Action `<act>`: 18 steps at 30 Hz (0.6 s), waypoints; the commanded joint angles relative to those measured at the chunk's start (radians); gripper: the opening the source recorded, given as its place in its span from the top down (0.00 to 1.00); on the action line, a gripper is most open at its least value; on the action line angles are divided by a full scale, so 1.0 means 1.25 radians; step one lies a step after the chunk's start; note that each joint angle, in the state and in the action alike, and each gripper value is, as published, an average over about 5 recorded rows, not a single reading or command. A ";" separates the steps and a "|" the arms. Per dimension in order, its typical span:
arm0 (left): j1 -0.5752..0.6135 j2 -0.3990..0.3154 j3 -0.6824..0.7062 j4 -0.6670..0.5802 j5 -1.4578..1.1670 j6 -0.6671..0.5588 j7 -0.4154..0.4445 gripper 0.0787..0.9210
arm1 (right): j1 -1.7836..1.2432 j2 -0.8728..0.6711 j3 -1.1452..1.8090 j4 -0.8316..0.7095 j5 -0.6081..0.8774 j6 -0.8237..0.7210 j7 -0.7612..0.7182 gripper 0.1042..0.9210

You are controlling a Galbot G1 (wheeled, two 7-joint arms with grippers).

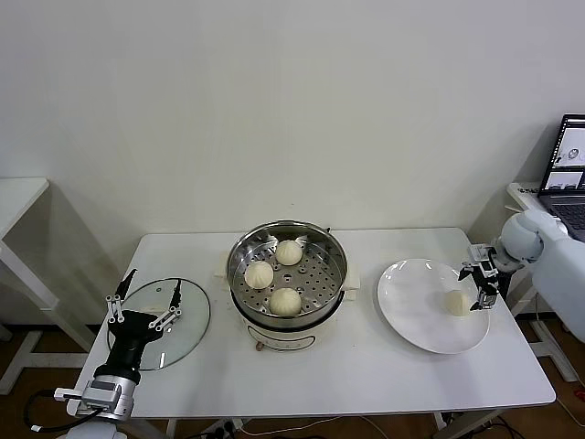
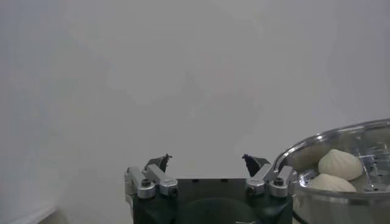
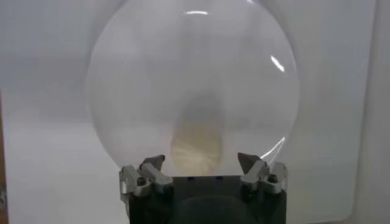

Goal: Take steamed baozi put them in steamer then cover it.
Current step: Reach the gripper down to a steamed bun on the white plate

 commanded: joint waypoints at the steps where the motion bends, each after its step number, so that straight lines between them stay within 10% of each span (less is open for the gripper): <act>1: -0.001 -0.001 0.001 0.006 0.003 -0.001 -0.001 0.12 | -0.058 0.047 0.087 -0.068 -0.073 0.009 0.028 0.12; 18: 0.002 -0.006 0.003 0.007 0.010 -0.004 0.000 0.12 | -0.066 0.086 0.106 -0.100 -0.096 0.022 0.054 0.12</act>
